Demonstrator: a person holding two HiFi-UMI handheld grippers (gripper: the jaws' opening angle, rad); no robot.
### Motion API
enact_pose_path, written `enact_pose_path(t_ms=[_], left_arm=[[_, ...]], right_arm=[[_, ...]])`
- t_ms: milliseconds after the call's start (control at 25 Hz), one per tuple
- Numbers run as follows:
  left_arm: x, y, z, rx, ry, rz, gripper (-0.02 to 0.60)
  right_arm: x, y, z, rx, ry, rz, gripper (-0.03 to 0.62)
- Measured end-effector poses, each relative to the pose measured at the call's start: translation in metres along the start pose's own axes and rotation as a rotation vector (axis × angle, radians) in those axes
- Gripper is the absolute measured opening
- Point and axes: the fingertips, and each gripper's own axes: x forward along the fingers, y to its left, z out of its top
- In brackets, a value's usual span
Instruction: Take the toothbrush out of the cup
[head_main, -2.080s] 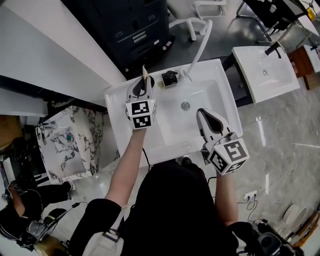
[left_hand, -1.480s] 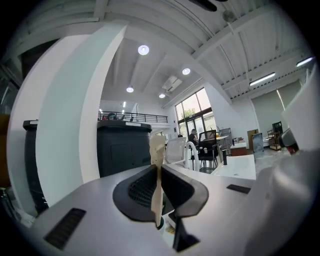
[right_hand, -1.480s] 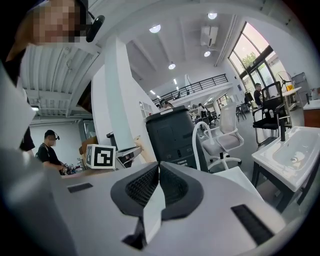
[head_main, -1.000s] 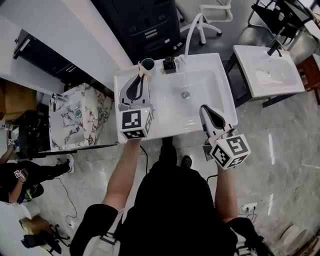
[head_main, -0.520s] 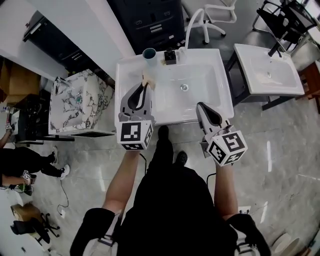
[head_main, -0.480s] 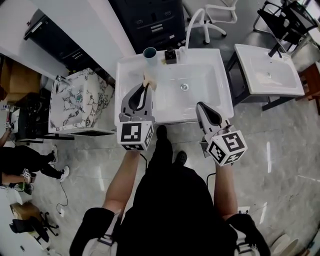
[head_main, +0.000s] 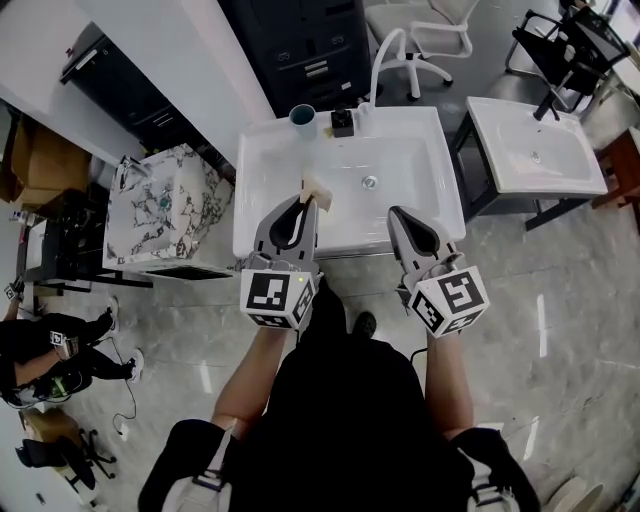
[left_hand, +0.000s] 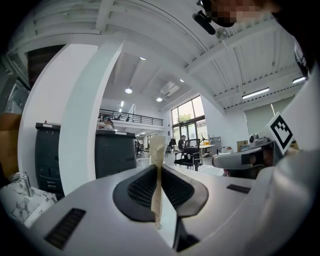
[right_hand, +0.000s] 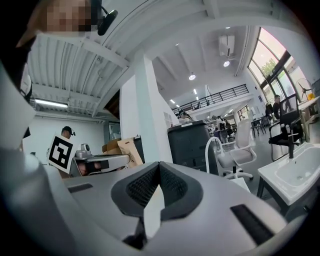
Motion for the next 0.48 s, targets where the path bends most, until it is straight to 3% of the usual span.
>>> enact_pose_path(t_ms=[480], left_arm=[[-0.01,-0.011,-0.008,-0.022,0.015,-0.043,0.04]], right_arm=[[-0.001,0.021,-0.012,-0.015,0.028,0.012,0.031]])
